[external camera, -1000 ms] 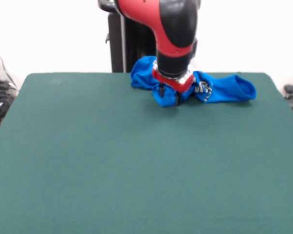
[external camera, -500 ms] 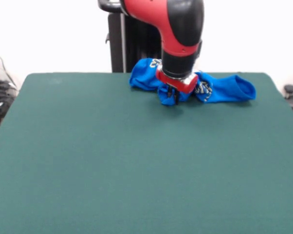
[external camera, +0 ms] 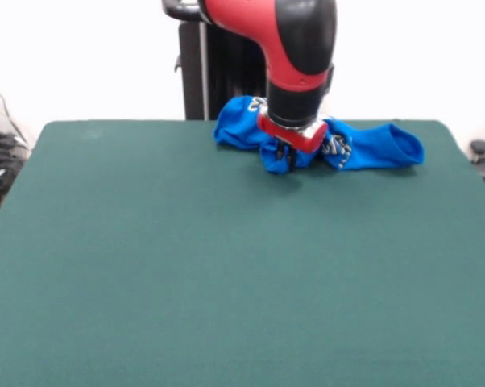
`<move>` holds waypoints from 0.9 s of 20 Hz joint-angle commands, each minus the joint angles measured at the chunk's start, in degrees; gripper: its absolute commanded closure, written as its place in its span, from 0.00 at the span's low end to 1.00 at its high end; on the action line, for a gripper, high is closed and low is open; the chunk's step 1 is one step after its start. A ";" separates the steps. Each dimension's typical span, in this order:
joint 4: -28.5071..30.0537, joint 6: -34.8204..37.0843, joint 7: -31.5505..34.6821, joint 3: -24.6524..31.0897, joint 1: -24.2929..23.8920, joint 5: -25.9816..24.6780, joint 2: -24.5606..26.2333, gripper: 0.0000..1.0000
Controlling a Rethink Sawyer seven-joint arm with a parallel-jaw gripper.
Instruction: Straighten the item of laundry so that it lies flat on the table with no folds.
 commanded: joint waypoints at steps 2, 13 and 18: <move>1.98 -4.47 10.26 4.91 -6.72 -0.88 -0.82 1.00; -6.42 -1.02 5.29 -1.77 -6.76 -6.65 -5.32 1.00; -11.00 5.92 4.61 -3.09 -7.06 -7.86 -6.09 1.00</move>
